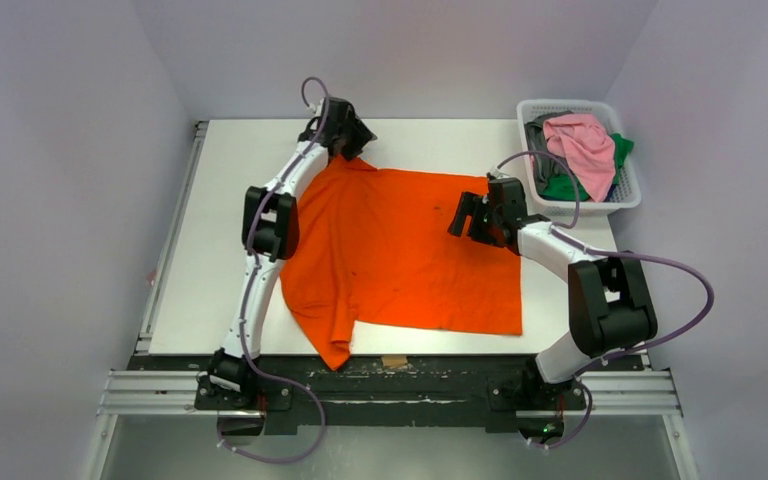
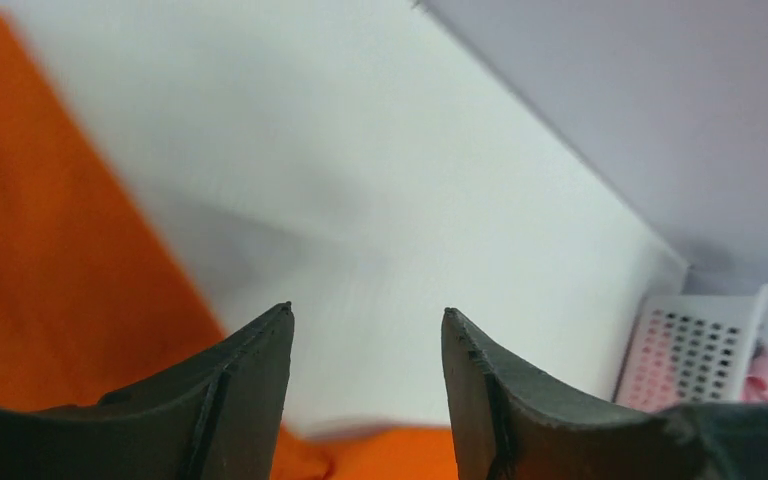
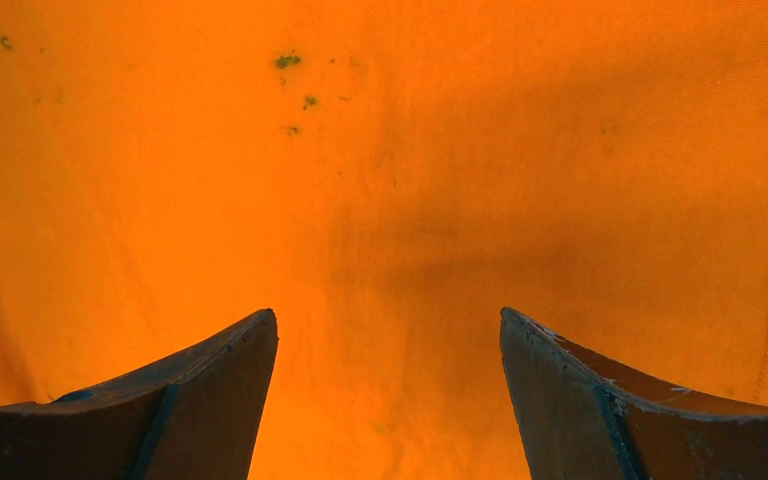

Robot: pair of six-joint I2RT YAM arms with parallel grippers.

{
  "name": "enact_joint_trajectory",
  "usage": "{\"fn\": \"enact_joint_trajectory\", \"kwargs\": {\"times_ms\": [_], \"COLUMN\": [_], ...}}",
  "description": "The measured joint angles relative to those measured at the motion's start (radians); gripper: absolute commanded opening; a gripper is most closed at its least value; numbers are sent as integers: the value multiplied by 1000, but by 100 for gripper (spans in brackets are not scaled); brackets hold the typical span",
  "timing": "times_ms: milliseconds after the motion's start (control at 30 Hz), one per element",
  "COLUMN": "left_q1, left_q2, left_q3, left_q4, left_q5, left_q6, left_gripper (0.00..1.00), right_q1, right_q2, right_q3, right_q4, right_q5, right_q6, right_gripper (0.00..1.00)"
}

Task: Fold and stack the t-shirts
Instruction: Flatten out the tshirt

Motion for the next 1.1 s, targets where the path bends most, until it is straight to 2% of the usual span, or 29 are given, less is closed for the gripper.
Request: {"fn": "enact_joint_trajectory", "kwargs": {"times_ms": [100,200,333,467,633,800,867,967,1100], "left_q1": [-2,-5,-14,-31,-56,-71,-79,-92,-98], "left_q2": [121,150,94,-65,-455,-934,-1071,-1167,-1140], "left_q3": [178,193,78,-98,-426,-896,-1090,-1330,-1511], "left_q4": [100,177,216,167,83,59,61,35,-49], "left_q5": [5,19,34,44,24,-2,-14,-29,-40], "left_q6": [-27,-41,25,129,230,256,247,226,202], "left_gripper": [51,54,60,60,55,49,46,38,34], "right_q1": [0,0,0,0,0,3,9,30,75], "right_q2": [0,0,0,12,13,-43,-78,-103,-116], "right_q3": [0,0,0,5,4,-47,-80,-118,-166], "right_q4": [0,0,0,-2,-24,-27,-27,-27,-27], "right_q5": [2,3,3,12,39,41,37,35,31], "right_q6": [0,0,0,-3,-1,21,35,53,75], "right_gripper": [80,80,79,79,79,78,78,78,78]}}
